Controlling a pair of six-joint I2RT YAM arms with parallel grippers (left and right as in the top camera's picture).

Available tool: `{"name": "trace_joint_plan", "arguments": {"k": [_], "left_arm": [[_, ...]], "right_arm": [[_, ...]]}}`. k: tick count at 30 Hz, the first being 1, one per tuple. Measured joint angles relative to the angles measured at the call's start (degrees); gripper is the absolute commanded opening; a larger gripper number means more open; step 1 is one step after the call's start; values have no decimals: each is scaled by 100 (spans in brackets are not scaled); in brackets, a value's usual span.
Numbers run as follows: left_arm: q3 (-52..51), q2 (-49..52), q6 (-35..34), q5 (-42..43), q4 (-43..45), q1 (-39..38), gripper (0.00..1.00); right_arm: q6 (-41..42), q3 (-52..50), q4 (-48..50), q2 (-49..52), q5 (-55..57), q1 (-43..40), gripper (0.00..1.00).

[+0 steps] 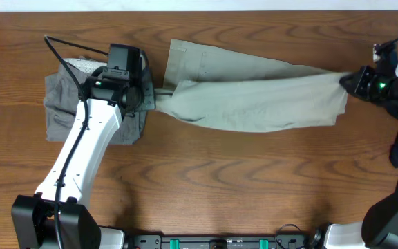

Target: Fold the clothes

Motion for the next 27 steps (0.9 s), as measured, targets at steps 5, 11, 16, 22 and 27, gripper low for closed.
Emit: {"name": "trace_joint_plan", "arguments": {"k": [5, 11, 16, 22, 27], "left_arm": [[0, 0, -2, 37, 702, -20, 6], [0, 2, -2, 114, 1021, -39, 6], [0, 4, 0, 37, 1054, -22, 6], [0, 4, 0, -13, 1056, -11, 6], [0, 4, -24, -9, 1056, -11, 6]], "right_arm": [[503, 0, 920, 413, -55, 22, 1], [968, 0, 1731, 1443, -140, 37, 5], [999, 0, 1810, 2100, -109, 13, 33], [337, -2, 1119, 2131, -426, -2, 42], [-262, -4, 24, 2081, -492, 13, 41]]}}
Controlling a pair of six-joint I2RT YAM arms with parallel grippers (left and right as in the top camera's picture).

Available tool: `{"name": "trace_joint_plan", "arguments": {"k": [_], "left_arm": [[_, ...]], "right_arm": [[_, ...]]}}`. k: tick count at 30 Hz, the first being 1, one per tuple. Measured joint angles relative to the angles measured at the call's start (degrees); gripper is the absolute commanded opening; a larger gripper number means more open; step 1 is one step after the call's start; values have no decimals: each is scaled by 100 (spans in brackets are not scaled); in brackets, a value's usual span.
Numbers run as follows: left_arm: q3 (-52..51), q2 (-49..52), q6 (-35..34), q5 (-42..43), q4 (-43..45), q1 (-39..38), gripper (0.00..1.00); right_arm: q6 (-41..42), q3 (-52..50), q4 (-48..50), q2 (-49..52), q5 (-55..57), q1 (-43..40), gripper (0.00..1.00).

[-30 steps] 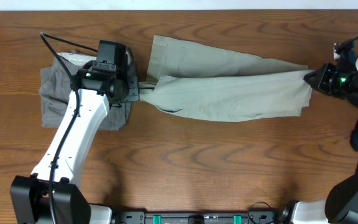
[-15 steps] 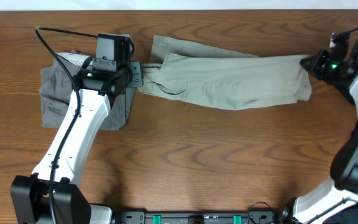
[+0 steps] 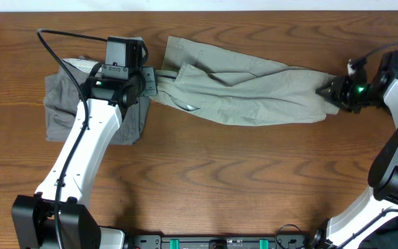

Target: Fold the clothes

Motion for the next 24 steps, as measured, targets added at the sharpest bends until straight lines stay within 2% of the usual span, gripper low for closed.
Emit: {"name": "trace_joint_plan", "arguments": {"k": [2, 6, 8, 10, 12, 15, 18, 19, 24], "left_arm": [[0, 2, -2, 7, 0, 0, 5], [0, 2, -15, 61, 2, 0, 13], [0, 2, -55, 68, 0, 0, 15], [0, 2, -72, 68, -7, 0, 14], [0, 2, -87, 87, -7, 0, 15], [0, 2, -90, 96, -9, 0, 14], [0, 2, -92, 111, -33, 0, 14], [0, 2, -92, 111, -48, 0, 15], [0, 2, -90, 133, -140, 0, 15]], "right_arm": [[-149, -13, -219, -2, 92, 31, 42], [-293, -76, -297, -2, 391, 179, 48], [-326, -164, -291, -2, 472, 256, 59], [-369, -343, -249, -2, 551, 389, 66], [-378, -496, -160, -2, 603, 509, 59], [-372, -752, 63, -2, 654, 737, 25], [-282, -876, 313, -2, 584, 962, 6], [-256, -876, 385, -2, 492, 1001, 2], [-57, -756, 562, -4, -258, 1001, 1]]}}
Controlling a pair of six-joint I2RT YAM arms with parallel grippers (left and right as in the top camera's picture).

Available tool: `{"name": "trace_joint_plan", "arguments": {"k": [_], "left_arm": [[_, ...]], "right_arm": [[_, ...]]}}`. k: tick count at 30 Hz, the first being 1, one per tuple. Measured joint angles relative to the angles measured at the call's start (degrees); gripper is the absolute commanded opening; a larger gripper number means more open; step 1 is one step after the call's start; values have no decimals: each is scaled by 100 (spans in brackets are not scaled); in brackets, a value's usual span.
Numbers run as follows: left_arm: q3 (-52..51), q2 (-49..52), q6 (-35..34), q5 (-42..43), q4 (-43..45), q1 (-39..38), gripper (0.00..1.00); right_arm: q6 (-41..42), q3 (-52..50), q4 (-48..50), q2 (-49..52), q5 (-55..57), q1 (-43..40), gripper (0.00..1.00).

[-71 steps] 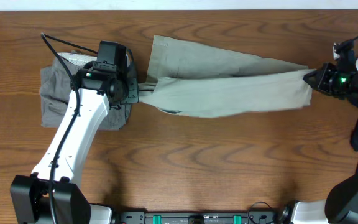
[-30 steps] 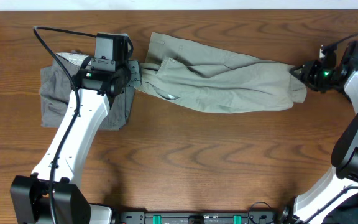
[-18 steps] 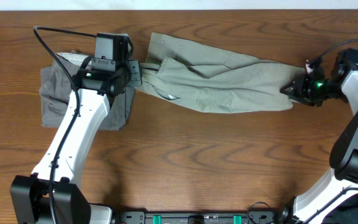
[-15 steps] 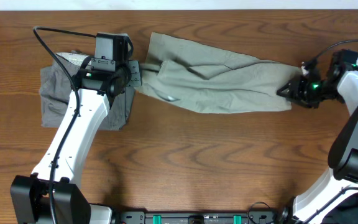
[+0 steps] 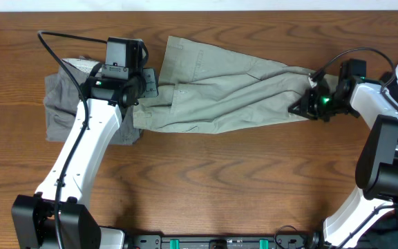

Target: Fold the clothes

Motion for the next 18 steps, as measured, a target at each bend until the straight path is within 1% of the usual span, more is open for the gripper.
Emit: {"name": "trace_joint_plan", "arguments": {"k": [4, 8, 14, 16, 17, 18], "left_arm": [[0, 0, -2, -2, -17, 0, 15], [0, 0, 0, -2, -20, 0, 15], [0, 0, -2, -2, -24, 0, 15], [0, 0, -2, 0, -24, 0, 15], [0, 0, 0, -2, -24, 0, 15], [0, 0, 0, -2, -26, 0, 15]], "right_arm": [[177, 317, 125, -17, -590, -131, 1], [310, 575, 378, -105, -887, -299, 1], [892, 619, 1239, -127, -597, -710, 1], [1067, 623, 1370, -127, -485, -831, 2], [1121, 623, 1375, -127, -444, -866, 15], [1172, 623, 1364, -127, -411, -885, 30]]}}
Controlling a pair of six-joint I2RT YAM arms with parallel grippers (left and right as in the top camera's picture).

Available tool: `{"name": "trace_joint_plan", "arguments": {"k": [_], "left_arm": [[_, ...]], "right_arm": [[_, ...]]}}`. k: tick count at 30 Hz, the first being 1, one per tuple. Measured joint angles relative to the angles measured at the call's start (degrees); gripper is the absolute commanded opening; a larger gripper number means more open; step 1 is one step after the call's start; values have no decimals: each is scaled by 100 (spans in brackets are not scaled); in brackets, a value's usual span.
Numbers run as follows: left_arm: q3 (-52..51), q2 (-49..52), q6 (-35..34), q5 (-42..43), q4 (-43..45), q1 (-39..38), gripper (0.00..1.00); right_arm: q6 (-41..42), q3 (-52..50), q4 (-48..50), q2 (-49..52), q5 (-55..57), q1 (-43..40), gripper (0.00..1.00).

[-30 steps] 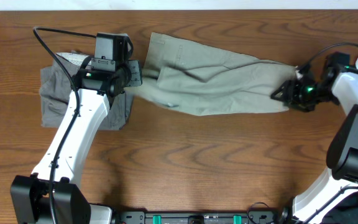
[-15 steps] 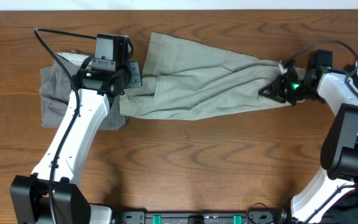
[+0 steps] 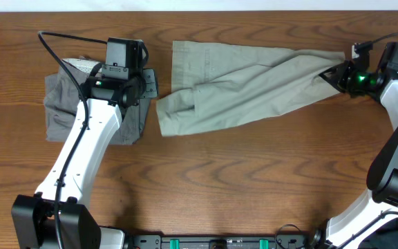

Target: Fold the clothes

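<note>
Light khaki trousers (image 3: pixel 247 86) lie spread across the table's middle, waistband to the left, legs running up to the right. My right gripper (image 3: pixel 335 73) is shut on the leg ends at the far right. My left gripper (image 3: pixel 151 83) rests just left of the waistband, apart from the cloth, with its jaws looking open and empty. A folded grey garment (image 3: pixel 61 104) lies at the left, partly hidden under my left arm.
The wooden table's back edge (image 3: pixel 199 8) runs close behind the trousers. A dark piece of cloth (image 3: pixel 396 235) shows at the bottom right corner beside the right arm's base.
My right gripper moved right and toward the back with the leg ends, pulling the trousers rightward and straighter. The waist end now lies clear of my left gripper, which stayed in place.
The trousers first lay stretched between both grippers, left at the waist, right at the leg ends. My right gripper then stood further left twice, slackening and bunching the cloth. Now it is back at the right, and the waist lies free of the left gripper.
</note>
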Motion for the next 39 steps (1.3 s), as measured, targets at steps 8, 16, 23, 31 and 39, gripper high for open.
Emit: {"name": "trace_joint_plan", "arguments": {"k": [8, 16, 23, 31, 39], "left_arm": [[0, 0, 0, 0, -28, 0, 15], [0, 0, -24, 223, -533, 0, 29], [-42, 2, -17, 820, -649, -61, 50], [-275, 481, 4, 977, -1222, -229, 52], [-662, 852, 26, 1016, -1338, -286, 46]], "right_arm": [[-378, 15, -831, 0, 101, 22, 34], [-761, 15, -1082, 0, 219, 39, 22], [-463, 13, -584, 0, 608, 470, 18], [87, 9, -20, 2, 1335, 1364, 17], [201, 9, -133, 4, 1847, 1508, 17]]}}
